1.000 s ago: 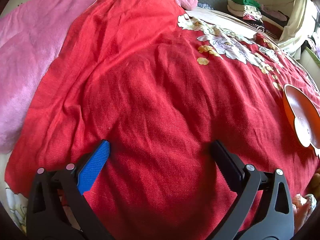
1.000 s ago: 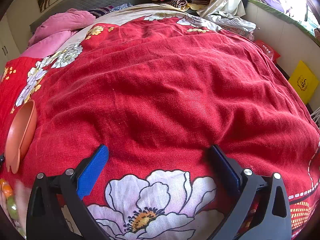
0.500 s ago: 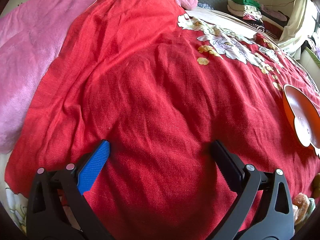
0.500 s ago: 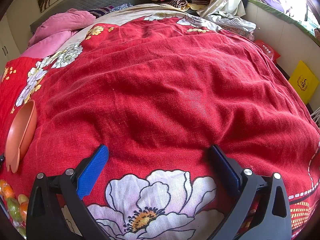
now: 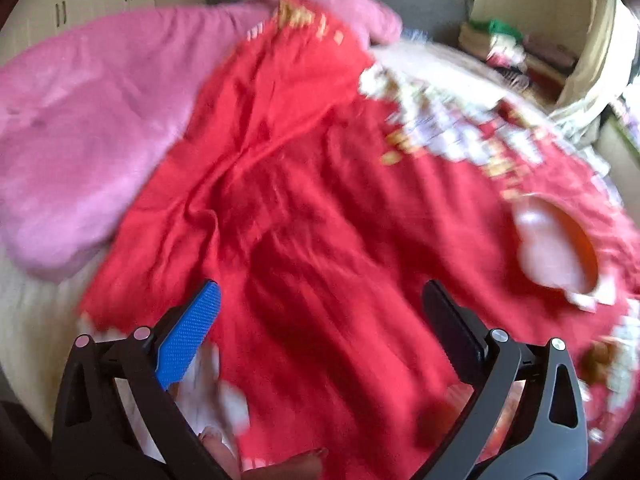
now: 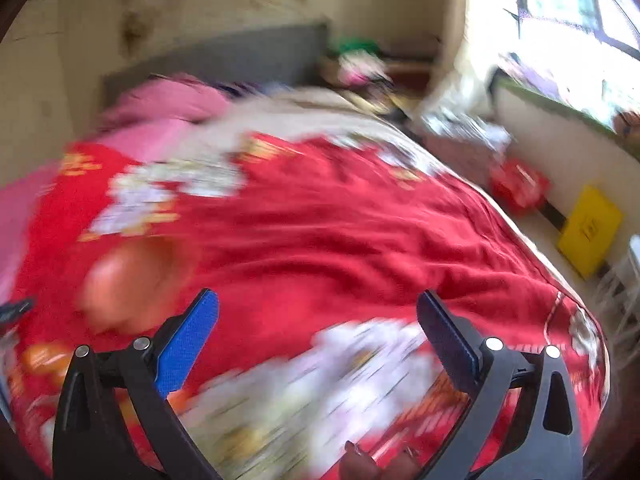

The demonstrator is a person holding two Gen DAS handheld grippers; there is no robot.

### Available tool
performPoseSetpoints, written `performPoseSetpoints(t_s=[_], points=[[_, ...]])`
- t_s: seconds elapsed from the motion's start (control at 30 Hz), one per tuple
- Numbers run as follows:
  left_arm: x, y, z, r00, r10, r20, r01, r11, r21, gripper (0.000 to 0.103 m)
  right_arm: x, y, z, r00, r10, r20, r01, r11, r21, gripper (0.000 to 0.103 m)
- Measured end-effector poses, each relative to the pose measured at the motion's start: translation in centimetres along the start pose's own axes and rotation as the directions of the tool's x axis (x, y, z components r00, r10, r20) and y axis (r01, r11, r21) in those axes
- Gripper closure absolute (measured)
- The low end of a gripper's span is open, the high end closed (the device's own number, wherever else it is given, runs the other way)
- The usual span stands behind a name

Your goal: Organize fruits

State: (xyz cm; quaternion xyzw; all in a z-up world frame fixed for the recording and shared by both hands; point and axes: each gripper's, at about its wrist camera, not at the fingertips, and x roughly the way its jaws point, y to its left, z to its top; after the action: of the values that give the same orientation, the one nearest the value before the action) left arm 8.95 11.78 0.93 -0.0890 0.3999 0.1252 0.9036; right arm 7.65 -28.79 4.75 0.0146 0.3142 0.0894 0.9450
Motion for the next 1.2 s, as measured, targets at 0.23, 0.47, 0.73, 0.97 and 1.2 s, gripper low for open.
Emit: performPoseSetpoints(t_s=[0.23, 0.47, 0.73, 0.97, 1.2], points=[[-5.0, -3.8, -5.4, 0.994, -0.096, -0.041, 0.099, 0.992, 0.078, 0.008, -0.1, 7.1, -2.1, 0.975, 0.186, -0.123, -0.199, 0.975, -0.100, 0.004], [-4.4, -3.8, -6.3, 0.997, -0.063, -0.052, 0.068, 0.994, 0.090, 0.008, 12.9, 12.3, 5.6, 0.965, 0.009, -0.262, -0.131, 0.882, -0.452, 0.004], [-4.0, -2.0, -6.1, 0.996, -0.065, -0.059, 0.068, 0.997, 0.047, 0.008, 18.6, 16.0, 4.3, 0.875, 0.018, -0.484, -0.306, 0.794, -0.524, 0.004], [-3.6, -2.3, -6.2, 0.994, -0.084, -0.070, 0.088, 0.995, 0.050, 0.008, 17.7, 17.7, 2.5, 0.833, 0.090, -0.547, -0.405, 0.772, -0.490, 0.004], [-4.3, -3.9, -6.3, 0.994, -0.091, -0.061, 0.097, 0.990, 0.101, 0.008, 10.7, 14.0, 5.8, 0.946, 0.191, -0.262, -0.282, 0.883, -0.376, 0.004]])
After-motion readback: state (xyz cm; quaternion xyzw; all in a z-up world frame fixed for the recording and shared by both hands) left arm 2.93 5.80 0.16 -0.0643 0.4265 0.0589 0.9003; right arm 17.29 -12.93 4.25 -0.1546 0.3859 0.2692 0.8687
